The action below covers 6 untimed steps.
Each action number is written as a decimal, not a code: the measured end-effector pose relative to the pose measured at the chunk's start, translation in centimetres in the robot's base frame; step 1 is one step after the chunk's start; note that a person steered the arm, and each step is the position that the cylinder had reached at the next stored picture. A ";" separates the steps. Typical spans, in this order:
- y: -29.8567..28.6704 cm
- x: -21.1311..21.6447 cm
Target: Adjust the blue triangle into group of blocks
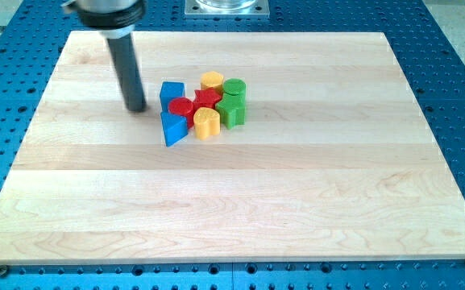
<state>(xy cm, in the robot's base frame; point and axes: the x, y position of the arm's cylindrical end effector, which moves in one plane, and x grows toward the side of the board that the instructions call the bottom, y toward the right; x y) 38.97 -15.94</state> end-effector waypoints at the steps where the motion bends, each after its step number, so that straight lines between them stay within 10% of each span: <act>1: 0.4 4.3; 6: 6.2 8.1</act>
